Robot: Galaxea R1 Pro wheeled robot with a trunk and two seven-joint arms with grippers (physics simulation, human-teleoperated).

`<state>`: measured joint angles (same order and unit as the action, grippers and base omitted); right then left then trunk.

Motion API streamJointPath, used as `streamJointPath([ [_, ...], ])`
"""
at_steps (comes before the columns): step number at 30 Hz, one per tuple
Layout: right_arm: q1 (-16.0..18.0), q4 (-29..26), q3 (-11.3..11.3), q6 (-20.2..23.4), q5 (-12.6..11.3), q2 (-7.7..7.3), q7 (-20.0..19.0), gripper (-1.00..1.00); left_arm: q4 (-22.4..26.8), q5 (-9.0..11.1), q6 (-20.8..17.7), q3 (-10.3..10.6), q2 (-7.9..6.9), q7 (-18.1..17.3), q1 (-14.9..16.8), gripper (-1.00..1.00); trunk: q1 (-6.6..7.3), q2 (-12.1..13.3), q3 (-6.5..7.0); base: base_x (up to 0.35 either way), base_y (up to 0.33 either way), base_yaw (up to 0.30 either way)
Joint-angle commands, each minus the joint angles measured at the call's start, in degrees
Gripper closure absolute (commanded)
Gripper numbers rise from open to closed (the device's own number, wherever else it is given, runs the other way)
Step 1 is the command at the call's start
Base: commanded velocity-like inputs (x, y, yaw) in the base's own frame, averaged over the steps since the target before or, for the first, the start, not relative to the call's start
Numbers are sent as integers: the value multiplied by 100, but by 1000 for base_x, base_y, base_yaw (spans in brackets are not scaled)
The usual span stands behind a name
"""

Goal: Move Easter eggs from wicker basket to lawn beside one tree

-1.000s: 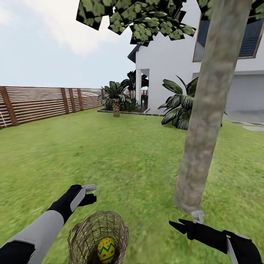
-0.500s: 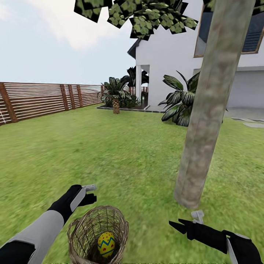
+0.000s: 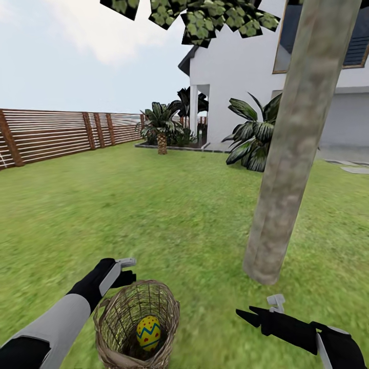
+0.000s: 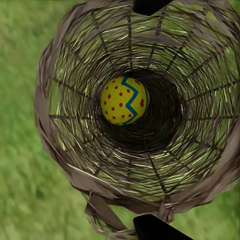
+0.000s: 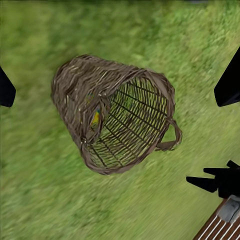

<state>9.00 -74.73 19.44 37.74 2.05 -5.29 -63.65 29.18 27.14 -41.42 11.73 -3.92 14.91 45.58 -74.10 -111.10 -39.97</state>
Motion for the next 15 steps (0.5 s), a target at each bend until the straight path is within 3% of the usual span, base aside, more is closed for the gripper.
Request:
streamJointPath([
  [1, 5, -5, 10, 40, 21, 2, -34, -100, 9, 58, -16, 46, -5, 43, 4, -100, -22, -45, -34, 0, 0, 0],
  [15, 5, -5, 7, 40, 37, 2, -34, -100, -11, 47, 175, 65, 20, 40, 4, -100, -329, -606, -416, 0, 0, 0],
])
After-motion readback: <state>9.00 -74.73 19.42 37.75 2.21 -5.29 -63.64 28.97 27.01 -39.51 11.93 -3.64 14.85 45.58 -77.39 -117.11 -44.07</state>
